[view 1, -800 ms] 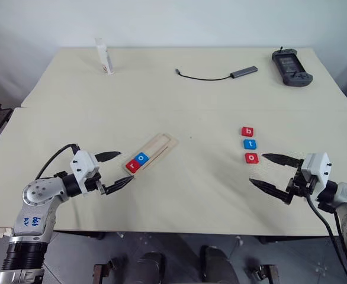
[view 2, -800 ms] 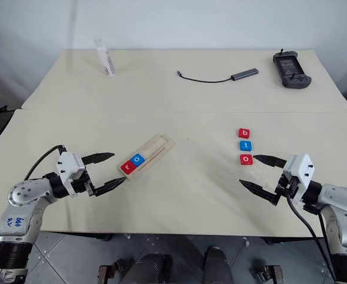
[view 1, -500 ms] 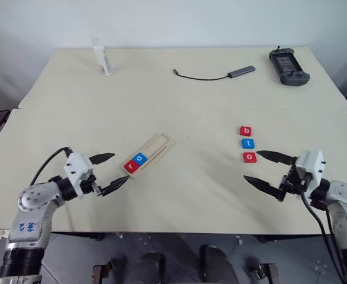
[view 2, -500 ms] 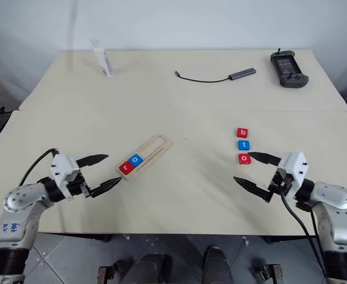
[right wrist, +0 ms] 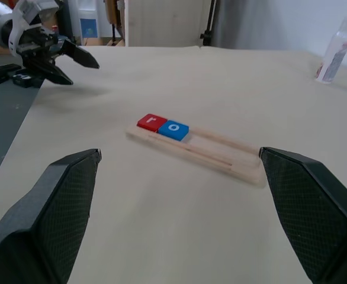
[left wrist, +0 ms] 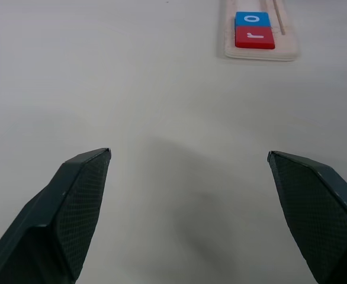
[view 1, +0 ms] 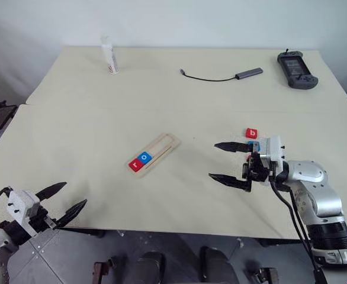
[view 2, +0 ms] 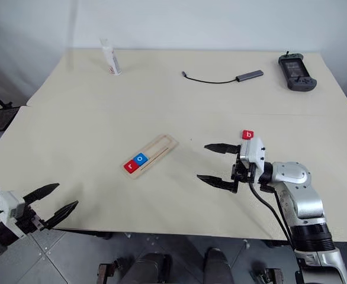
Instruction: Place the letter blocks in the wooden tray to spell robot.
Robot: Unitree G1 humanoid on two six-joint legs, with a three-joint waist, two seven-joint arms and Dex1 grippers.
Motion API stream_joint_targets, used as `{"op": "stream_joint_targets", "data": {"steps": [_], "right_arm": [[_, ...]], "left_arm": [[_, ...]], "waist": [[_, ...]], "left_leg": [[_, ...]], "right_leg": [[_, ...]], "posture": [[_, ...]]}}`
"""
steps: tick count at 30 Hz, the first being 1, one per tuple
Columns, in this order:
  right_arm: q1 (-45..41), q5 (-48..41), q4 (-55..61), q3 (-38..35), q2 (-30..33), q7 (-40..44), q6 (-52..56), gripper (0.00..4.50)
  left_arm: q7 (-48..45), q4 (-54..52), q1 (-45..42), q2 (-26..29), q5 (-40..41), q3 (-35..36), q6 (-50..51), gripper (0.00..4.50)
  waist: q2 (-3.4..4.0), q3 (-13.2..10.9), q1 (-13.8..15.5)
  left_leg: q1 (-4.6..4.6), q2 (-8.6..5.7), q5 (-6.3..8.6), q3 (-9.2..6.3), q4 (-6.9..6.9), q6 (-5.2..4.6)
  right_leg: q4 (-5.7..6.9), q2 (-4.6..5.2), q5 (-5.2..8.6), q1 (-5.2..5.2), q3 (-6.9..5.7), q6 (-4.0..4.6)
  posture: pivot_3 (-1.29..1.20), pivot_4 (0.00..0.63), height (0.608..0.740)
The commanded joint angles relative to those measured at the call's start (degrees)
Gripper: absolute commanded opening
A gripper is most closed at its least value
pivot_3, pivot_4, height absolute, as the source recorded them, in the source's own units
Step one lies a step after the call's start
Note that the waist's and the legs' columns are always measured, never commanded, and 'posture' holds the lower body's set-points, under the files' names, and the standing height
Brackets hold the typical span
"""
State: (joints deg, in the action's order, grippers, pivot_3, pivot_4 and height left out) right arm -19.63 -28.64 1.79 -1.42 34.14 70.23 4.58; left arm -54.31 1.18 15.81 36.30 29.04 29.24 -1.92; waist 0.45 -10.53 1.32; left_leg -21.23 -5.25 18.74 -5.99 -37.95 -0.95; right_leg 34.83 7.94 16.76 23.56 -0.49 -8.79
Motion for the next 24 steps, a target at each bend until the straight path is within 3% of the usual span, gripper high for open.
{"op": "stream_joint_targets", "data": {"steps": [1, 7, 12, 24], "right_arm": [[0.2, -0.6, 1.6, -1.5, 1.4, 1.0, -0.7, 4.48], [2.9, -1.9, 4.9, -4.4, 3.0, -1.3, 1.7, 4.48], [7.9, -2.3, 9.9, -6.6, 3.3, -4.6, 2.9, 4.48], [12.6, -3.3, 16.6, -8.7, 3.9, -9.7, 5.4, 4.48]], "left_arm": [[0.0, -7.9, -0.9, 0.3, 3.2, -2.7, 4.6, 4.50], [5.3, -13.0, -9.7, 0.8, -0.4, -11.6, 13.7, 4.50], [10.1, -8.8, -19.1, 0.0, -7.9, -18.6, 15.5, 4.50], [10.1, -0.6, -26.0, -3.2, -13.4, -26.8, 14.9, 4.50]], "waist": [[0.00, 0.0, 0.0], [-0.01, 0.0, -0.1], [-0.01, 0.0, -0.2], [-0.03, 0.0, -0.2]], "left_leg": [[0.00, 0.00, 0.00, 0.00, 0.00, 0.00], [0.01, 0.05, 0.02, 0.02, -0.01, 0.05], [0.02, 0.09, 0.01, 0.03, -0.03, 0.10], [0.05, 0.11, 0.03, 0.13, -0.09, 0.12]], "right_leg": [[0.00, 0.00, 0.00, 0.00, 0.00, 0.00], [0.13, -0.08, 0.00, 0.04, 0.03, 0.00], [0.21, -0.18, 0.00, 0.04, 0.06, 0.01], [0.18, -0.24, 0.00, 0.09, 0.19, 0.00]], "posture": [[0.00, 0.150, 0.740], [0.00, 0.150, 0.740], [0.00, 0.150, 0.740], [0.00, 0.150, 0.740]]}}
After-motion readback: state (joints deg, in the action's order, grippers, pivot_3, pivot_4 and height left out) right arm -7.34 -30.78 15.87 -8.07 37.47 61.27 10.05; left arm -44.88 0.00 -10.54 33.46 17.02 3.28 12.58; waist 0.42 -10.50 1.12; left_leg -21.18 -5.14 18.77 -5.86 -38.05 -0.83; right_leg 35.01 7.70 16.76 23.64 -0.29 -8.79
